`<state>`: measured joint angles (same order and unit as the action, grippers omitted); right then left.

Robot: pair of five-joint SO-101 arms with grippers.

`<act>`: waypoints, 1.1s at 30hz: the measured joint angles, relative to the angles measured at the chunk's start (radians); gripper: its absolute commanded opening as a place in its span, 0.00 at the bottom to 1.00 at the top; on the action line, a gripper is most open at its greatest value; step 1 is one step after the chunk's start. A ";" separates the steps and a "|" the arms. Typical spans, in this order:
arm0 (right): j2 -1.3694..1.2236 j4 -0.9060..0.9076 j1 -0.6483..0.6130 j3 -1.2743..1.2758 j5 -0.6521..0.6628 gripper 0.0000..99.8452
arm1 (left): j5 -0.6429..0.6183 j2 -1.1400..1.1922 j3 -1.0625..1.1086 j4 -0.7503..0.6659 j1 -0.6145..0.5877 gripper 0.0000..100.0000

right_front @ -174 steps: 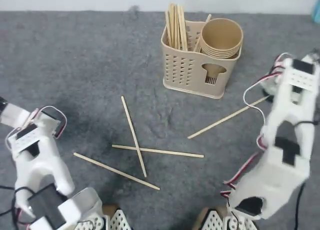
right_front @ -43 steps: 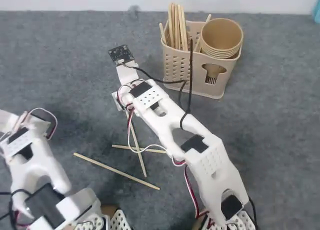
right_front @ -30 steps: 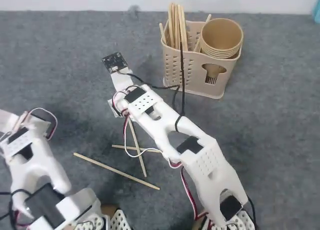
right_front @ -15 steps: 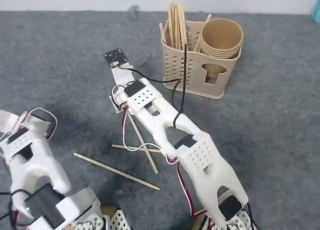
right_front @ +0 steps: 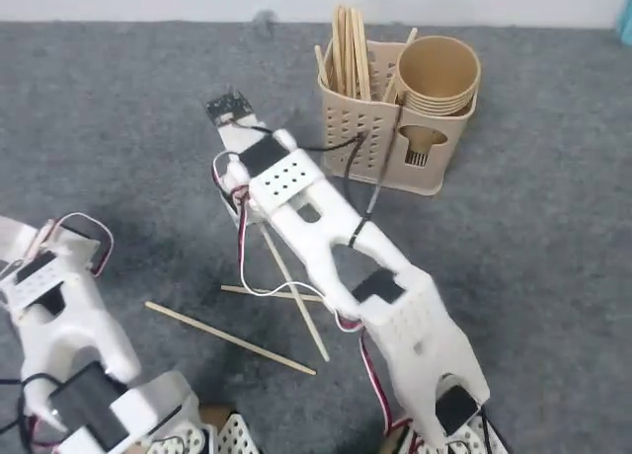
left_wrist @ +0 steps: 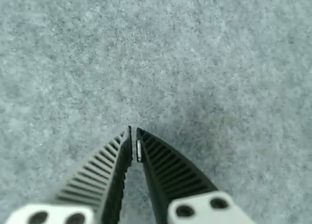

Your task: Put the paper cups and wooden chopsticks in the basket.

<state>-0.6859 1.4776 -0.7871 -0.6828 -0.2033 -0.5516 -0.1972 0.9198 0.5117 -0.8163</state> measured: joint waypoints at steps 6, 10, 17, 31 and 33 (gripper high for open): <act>0.203 0.152 0.000 0.000 0.000 0.01 | 0.000 0.000 0.000 0.000 0.000 0.01; 0.336 0.247 0.000 0.000 0.000 0.01 | 0.000 0.000 0.000 0.000 0.000 0.01; 0.606 0.279 0.000 0.107 0.017 0.01 | 0.000 0.000 0.000 0.000 0.000 0.01; 1.169 0.114 0.002 0.482 0.115 0.01 | 0.000 0.000 0.000 0.000 0.000 0.01; 1.223 0.018 -0.003 0.562 0.115 0.01 | 0.000 0.000 0.000 0.000 0.000 0.01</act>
<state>0.5370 1.4960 -0.7902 -0.1212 -0.0882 -0.5516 -0.1972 0.9198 0.5117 -0.8163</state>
